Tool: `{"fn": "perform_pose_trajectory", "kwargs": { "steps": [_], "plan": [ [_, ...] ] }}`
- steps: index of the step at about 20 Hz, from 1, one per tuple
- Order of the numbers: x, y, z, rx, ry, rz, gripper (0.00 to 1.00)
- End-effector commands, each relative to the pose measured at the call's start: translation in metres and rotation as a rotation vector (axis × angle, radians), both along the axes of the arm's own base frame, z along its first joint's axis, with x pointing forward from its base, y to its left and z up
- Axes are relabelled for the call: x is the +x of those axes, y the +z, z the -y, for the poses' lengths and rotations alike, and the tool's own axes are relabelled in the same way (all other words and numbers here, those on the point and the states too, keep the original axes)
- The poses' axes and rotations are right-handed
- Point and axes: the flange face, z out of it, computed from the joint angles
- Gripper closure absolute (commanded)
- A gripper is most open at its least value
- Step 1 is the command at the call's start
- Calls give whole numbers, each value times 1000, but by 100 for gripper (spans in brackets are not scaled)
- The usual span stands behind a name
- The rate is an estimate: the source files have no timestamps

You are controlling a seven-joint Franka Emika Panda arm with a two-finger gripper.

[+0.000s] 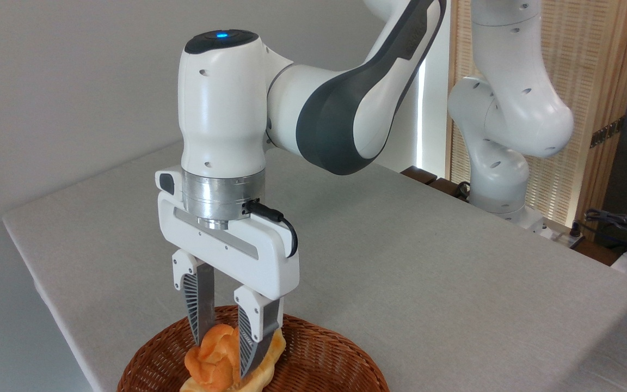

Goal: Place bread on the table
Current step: 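Lower the open gripper onto the orange round bun in the basket, then close the gripper on the orange bun, then lift the orange bun out of the basket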

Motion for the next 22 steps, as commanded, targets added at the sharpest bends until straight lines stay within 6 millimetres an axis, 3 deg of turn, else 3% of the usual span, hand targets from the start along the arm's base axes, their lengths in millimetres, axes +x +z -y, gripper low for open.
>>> {"fn": "perform_pose_trajectory", "kwargs": {
  "steps": [1,5,8,10,15,18,22],
  "plan": [
    [1,-1,-3,9,-14,8,68],
    [1,8,-3,8,-14,24,68],
    [-5,32,2,0,-23,63,67],
    [-12,52,13,-10,-41,83,65],
    [-43,69,48,-41,-111,-51,64],
    [-69,61,64,-54,-142,-131,63],
    [-89,21,85,-57,-182,-243,59]
  ]
}}
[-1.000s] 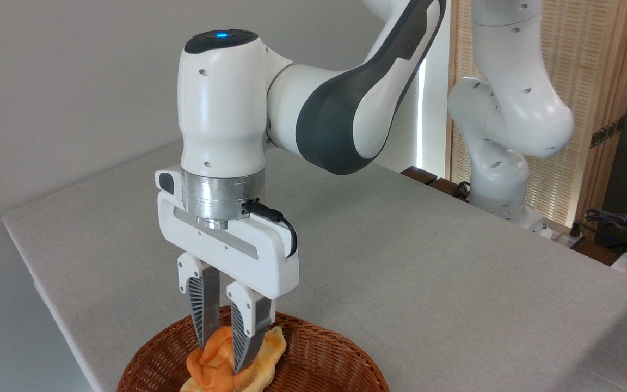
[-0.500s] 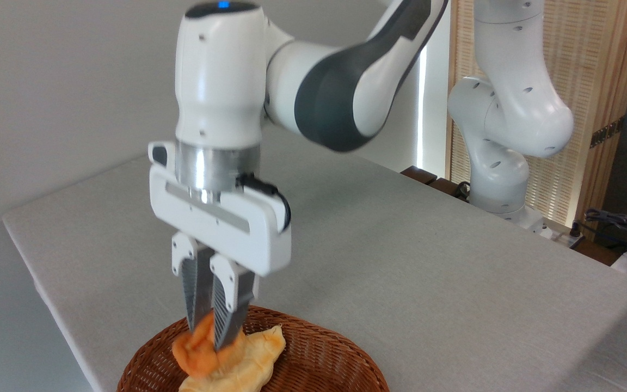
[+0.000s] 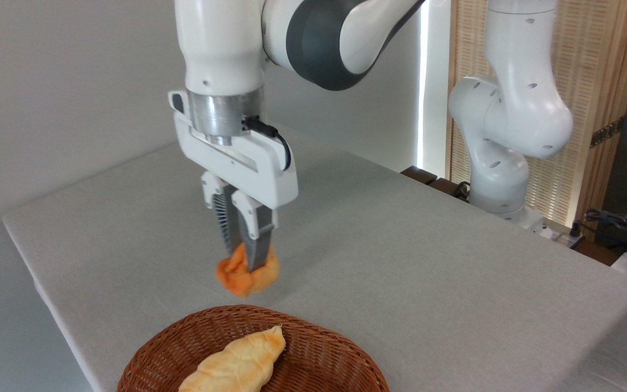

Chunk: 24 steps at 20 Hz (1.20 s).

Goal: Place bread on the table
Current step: 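Move the bun away from the basket and lower it onto the table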

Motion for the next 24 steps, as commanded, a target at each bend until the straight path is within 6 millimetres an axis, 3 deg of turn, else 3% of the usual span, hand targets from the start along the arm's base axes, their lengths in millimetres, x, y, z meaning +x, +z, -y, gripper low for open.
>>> {"fn": "perform_pose_trajectory", "kwargs": {
  "steps": [1,2,4,5,24],
  "plan": [
    [-23,-34,18,0,-50,-79,40],
    [-24,-40,21,0,-39,-94,19],
    [-23,-44,24,-1,2,-106,3],
    [-23,-48,26,1,36,-115,0],
    [-22,-53,39,10,15,-123,0]
  ]
}}
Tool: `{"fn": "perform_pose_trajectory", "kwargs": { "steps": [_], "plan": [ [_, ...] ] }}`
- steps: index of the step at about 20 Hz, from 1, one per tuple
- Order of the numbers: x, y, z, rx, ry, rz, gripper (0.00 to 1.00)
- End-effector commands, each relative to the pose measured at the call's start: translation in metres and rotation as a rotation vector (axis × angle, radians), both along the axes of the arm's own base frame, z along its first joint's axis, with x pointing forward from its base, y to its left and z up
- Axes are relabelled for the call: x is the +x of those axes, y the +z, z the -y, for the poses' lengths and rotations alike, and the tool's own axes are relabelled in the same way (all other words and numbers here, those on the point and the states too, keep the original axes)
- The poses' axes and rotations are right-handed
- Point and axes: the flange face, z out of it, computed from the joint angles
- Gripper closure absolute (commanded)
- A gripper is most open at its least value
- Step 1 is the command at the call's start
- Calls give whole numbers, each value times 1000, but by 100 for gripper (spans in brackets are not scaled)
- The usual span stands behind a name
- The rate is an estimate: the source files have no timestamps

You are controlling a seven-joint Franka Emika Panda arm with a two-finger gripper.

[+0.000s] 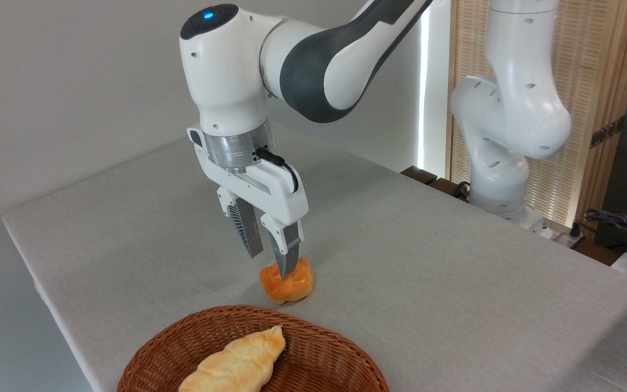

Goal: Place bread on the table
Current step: 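Move the bun away from the basket and lower it onto the table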

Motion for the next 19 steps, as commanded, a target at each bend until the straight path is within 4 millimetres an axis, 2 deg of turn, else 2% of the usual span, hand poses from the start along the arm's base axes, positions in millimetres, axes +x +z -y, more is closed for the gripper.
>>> {"fn": "perform_pose_trajectory", "kwargs": {
  "steps": [1,3,5,6,8,9,11,14,19],
  "plan": [
    [-1,1,5,3,5,-3,0],
    [0,5,5,2,7,6,0],
    [3,22,5,-3,7,39,0],
    [8,37,5,-7,12,68,0],
    [11,49,5,-9,13,92,0],
    [13,62,4,-11,9,120,0],
    [20,87,-10,-14,23,172,3],
    [23,86,-29,-11,36,173,2],
    [24,85,-34,-10,43,171,0]
  ]
}}
